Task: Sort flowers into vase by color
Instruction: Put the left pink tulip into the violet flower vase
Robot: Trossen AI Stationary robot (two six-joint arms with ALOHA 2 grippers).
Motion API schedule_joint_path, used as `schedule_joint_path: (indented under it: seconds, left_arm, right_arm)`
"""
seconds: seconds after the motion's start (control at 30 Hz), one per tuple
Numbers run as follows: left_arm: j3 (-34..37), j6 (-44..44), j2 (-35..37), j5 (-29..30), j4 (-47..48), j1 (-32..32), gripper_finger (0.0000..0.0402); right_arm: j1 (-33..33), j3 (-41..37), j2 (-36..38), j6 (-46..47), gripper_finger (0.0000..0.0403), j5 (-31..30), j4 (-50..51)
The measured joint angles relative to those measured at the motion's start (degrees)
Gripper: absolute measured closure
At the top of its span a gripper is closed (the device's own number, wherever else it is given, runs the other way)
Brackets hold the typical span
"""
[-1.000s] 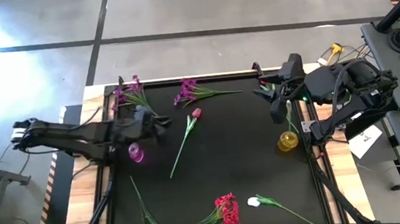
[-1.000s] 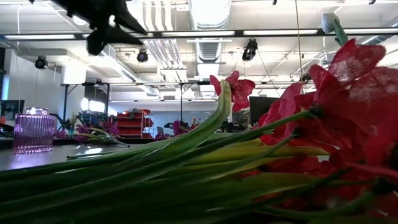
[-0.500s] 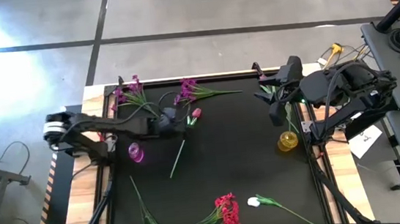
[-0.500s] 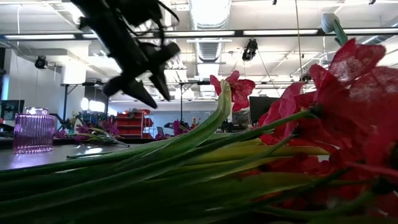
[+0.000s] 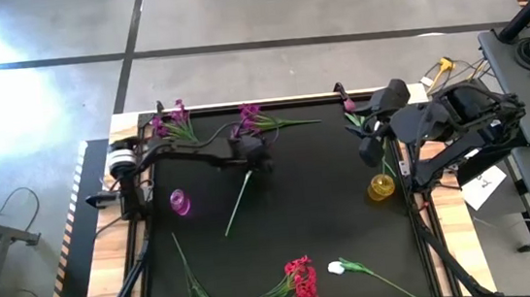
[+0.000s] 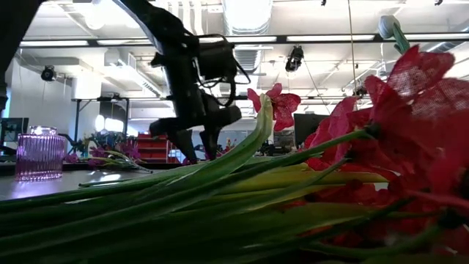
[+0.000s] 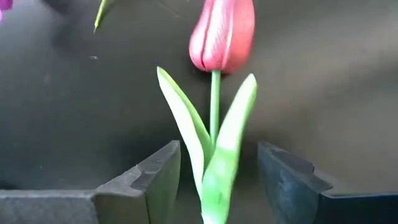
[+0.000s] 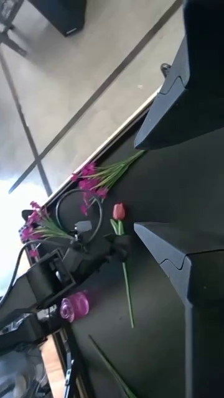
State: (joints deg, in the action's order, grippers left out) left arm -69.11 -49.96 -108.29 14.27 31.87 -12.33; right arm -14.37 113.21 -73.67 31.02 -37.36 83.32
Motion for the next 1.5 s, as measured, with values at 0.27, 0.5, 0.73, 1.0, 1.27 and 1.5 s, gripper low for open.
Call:
schedule_joint_path:
  seconds: [0.27, 0.5, 0.73, 1.0, 1.27, 1.5]
  left_arm:
    - [-1.10, 1.97, -4.11, -0.45, 0.05, -2.51, 0.0250]
    - [-4.29, 6.24, -6.16, -2.63, -0.17, -3.77, 0.0350]
    - [-5.48, 8.95, -0.46, 2.11, -2.11, -3.97, 0.0396]
    - [2.83, 23.88, 23.12, 7.19, -13.32, 1.93, 0.0400]
    - [19.31, 39.29, 51.34, -9.24, -25.62, 5.32, 0.0401]
    - [29.20, 50.67, 72.35, -11.29, -25.53, 5.45, 0.0401]
  right_arm:
    - [0.00, 0.00, -0.02, -0.92, 0.0209, -0.01, 0.41]
    - [0.02, 0.00, -0.02, -2.15, 0.0209, -0.21, 0.40]
    - [0.00, -0.02, -0.02, -2.33, 0.0209, -0.18, 0.45]
    - [0.00, -0.02, -0.05, -1.81, 0.0209, -0.21, 0.43]
    - [0.00, -0.02, -1.34, -1.63, 0.0209, -0.25, 0.19]
    - [0.02, -0.04, -3.55, -1.62, 0.0209, -2.66, -0.08]
